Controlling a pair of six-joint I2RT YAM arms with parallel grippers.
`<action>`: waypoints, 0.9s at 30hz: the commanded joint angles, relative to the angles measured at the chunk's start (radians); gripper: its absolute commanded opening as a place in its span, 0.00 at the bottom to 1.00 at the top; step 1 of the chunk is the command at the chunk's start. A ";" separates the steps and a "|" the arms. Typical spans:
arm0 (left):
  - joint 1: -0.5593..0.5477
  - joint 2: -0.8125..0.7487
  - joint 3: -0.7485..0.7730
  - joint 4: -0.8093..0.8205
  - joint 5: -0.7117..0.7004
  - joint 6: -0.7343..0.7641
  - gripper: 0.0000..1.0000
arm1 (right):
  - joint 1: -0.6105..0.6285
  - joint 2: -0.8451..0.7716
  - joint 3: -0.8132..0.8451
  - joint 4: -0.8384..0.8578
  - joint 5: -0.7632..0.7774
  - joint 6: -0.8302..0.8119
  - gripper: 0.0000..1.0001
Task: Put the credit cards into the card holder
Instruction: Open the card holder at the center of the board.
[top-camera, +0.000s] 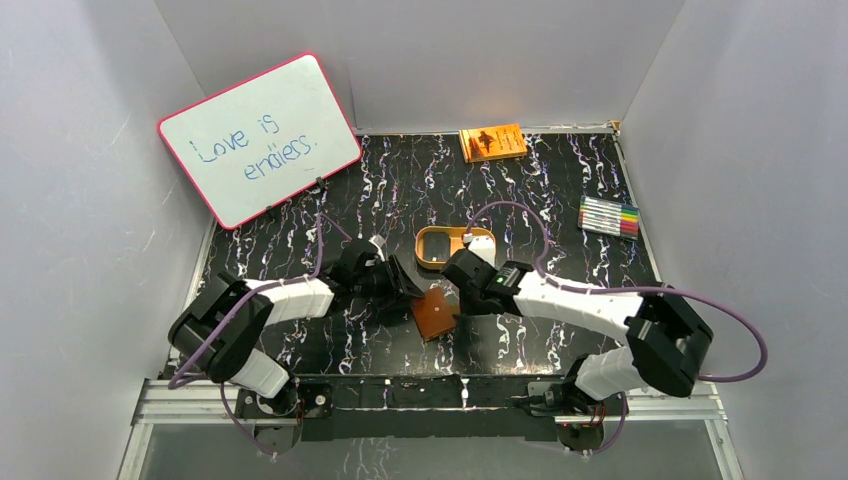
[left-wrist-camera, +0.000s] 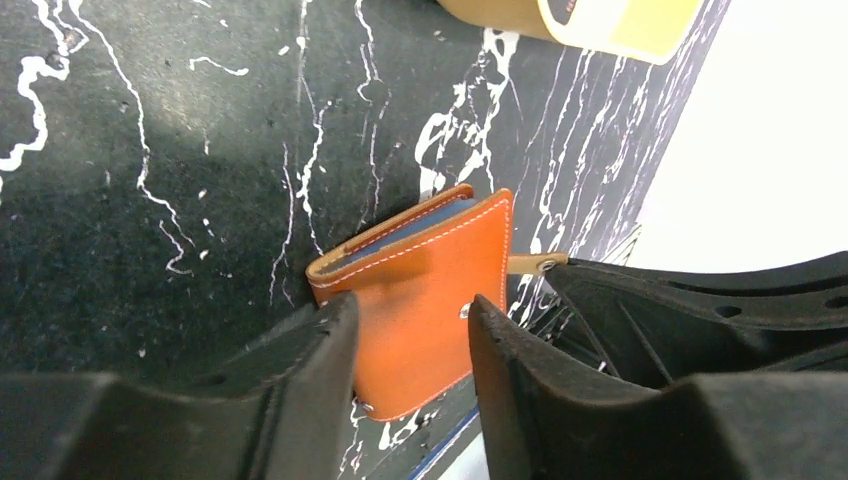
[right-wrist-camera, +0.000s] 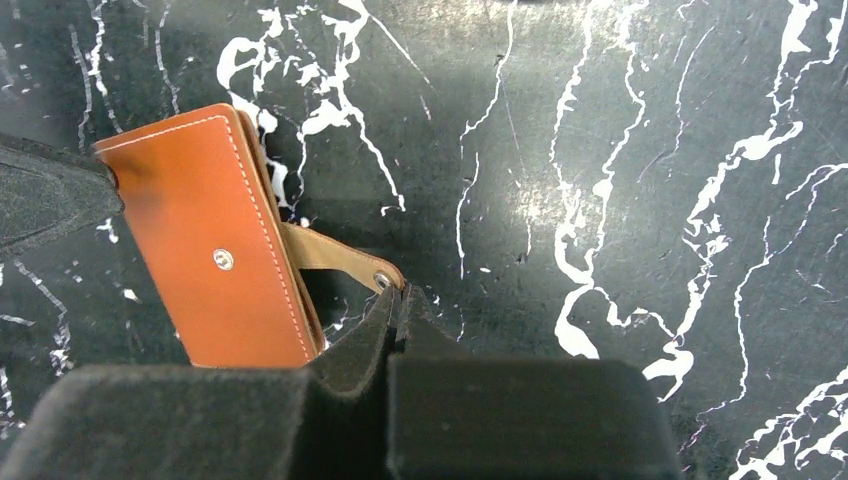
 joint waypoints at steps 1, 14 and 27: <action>0.004 -0.065 0.005 -0.233 -0.060 0.059 0.52 | -0.011 -0.078 -0.041 0.029 -0.024 -0.021 0.00; -0.033 -0.271 0.052 -0.312 -0.057 0.040 0.86 | -0.011 -0.319 -0.184 0.290 -0.201 -0.086 0.00; -0.110 -0.191 0.130 -0.303 -0.098 0.044 0.88 | -0.011 -0.379 -0.142 0.389 -0.300 -0.150 0.00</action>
